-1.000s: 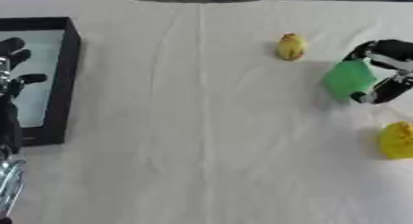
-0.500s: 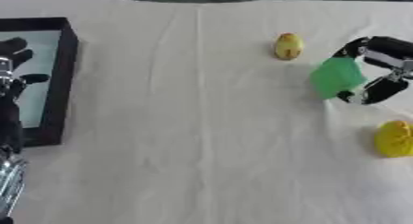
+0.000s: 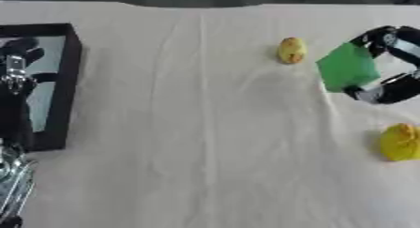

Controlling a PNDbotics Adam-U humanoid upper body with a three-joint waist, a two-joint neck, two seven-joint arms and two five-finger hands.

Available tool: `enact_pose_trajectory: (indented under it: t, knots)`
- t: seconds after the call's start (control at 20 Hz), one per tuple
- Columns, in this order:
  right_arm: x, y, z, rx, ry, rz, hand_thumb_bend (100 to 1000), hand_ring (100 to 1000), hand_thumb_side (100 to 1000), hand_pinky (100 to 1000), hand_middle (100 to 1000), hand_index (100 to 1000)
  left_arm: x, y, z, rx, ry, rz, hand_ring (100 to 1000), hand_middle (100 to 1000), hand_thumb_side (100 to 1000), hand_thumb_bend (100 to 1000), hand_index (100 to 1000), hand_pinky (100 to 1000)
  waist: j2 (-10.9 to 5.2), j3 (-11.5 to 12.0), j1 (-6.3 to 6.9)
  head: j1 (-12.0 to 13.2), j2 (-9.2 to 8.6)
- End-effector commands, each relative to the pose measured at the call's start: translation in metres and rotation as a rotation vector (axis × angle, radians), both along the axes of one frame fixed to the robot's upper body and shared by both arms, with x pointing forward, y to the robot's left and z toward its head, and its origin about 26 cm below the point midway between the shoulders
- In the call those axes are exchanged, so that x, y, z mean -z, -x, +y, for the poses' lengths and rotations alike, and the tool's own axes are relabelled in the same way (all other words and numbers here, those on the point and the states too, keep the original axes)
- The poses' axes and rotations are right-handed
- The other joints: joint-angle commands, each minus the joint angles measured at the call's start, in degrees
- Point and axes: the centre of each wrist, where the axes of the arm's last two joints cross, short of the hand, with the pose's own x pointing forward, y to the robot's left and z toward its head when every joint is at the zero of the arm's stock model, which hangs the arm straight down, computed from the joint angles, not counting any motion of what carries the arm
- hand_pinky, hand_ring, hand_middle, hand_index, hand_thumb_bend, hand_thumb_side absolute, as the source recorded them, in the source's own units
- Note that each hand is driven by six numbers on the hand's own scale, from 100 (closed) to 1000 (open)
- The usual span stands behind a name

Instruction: Pick up the objects with one hand, pass them to the other hand, and then place them into the box on the other side of the table.

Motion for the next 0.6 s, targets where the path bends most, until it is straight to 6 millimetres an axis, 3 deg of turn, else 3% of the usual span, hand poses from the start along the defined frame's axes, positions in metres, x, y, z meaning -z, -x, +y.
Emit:
enact_pose_trajectory:
  t: [0.05, 0.6]
  knots:
    - [-0.006, 0.006, 0.015, -0.007, -0.134, -0.028, 100, 597, 100, 683, 548, 602, -0.019, 0.006, 0.000, 0.016, -0.033, -0.060, 821, 767, 713, 100, 768, 619, -2.10, -0.1, 0.29, 0.2, 0.31]
    - [0.014, 0.004, 0.074, -0.053, -0.469, -0.055, 100, 562, 100, 619, 530, 587, -0.060, 0.024, -0.014, 0.108, -0.179, -0.145, 822, 769, 685, 100, 770, 625, -4.23, -0.2, 0.85, 1.0, 2.94]
